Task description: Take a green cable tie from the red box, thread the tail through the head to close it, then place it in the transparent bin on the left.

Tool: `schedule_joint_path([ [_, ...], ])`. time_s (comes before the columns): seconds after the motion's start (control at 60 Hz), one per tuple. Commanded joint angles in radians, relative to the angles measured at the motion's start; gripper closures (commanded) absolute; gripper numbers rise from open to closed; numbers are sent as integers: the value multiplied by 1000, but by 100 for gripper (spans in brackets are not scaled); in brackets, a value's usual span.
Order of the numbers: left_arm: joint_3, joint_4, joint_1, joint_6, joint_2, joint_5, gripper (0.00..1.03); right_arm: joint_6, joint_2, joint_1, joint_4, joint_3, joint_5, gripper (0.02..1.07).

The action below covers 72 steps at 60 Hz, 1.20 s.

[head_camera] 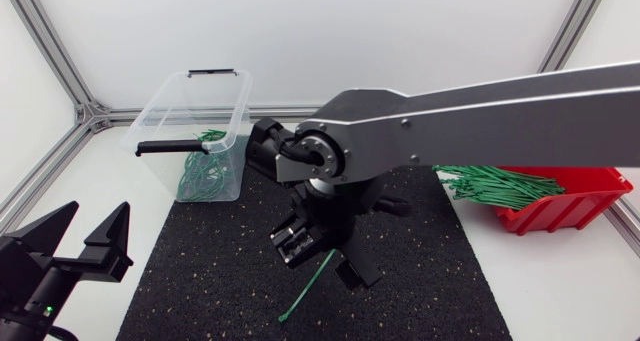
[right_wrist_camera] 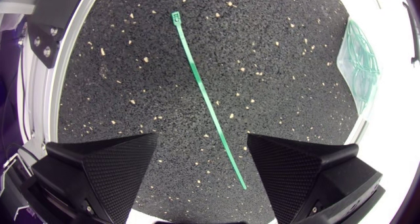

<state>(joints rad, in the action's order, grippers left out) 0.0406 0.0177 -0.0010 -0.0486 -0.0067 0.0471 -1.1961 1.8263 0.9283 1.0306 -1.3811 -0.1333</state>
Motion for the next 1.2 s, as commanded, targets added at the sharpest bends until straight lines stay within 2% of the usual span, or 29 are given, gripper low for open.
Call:
schedule_joint_path([
  [0.0,-42,-10,-4,7,-6,5,4,26,54,20,54,-55,23,6],
  [0.067,-42,-10,-4,7,-6,5,4,36,79,29,88,-88,47,6],
  [0.25,-42,-10,-4,7,-6,5,4,36,94,63,57,-78,72,6],
  [0.617,-42,-10,-8,7,-6,5,4,36,107,93,-147,45,81,8],
  [0.7,-42,-10,-7,7,-6,5,4,35,103,98,-156,63,100,15],
  [1.0,-42,-10,-7,7,-6,5,4,36,87,118,-259,155,110,56],
  [1.067,-42,-10,-7,7,-6,5,4,36,82,118,-279,168,110,62],
  [1.183,-42,-10,-8,7,-6,5,4,38,80,118,-307,188,109,65],
])
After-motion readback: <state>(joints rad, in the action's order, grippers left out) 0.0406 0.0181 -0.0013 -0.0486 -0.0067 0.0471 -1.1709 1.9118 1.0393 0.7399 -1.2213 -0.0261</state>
